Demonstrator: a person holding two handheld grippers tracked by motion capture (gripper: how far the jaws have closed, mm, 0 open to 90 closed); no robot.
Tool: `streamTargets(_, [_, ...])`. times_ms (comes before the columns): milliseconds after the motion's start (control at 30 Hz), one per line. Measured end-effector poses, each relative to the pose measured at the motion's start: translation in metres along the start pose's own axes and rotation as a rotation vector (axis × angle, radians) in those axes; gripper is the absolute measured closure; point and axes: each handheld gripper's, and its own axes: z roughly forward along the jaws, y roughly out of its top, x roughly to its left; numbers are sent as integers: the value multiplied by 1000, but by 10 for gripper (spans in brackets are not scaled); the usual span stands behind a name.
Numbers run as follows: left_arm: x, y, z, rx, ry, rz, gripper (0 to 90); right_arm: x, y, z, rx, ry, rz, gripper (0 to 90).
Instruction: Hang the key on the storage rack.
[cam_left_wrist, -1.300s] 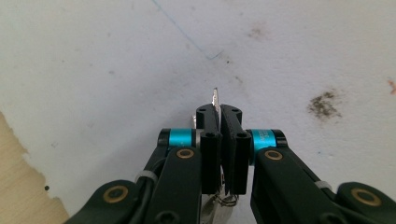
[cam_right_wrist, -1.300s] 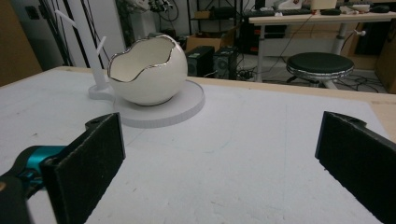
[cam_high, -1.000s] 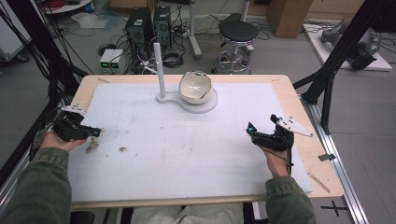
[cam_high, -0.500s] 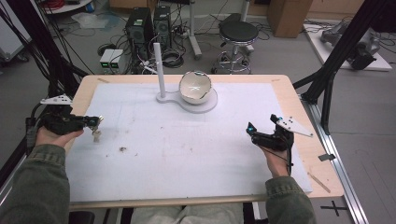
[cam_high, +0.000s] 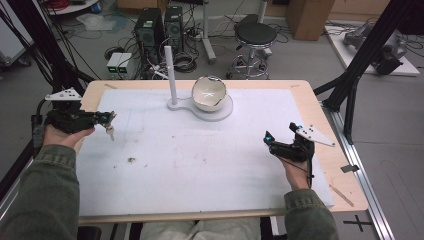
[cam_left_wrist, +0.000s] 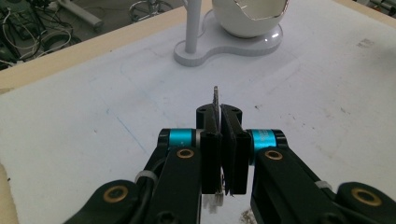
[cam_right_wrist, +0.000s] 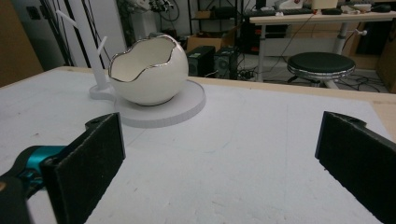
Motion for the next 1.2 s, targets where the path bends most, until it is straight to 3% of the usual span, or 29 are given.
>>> streamTargets(500, [-6, 40, 7, 0, 13, 48, 863, 0, 0, 0, -3, 2, 3, 4])
streamTargets(900, [-14, 88, 11, 5, 18, 112, 863, -1, 0, 0, -6, 4, 4, 4])
streamTargets(1200, [-20, 104, 15, 4, 10, 136, 863, -1, 0, -1, -4, 7, 7, 4])
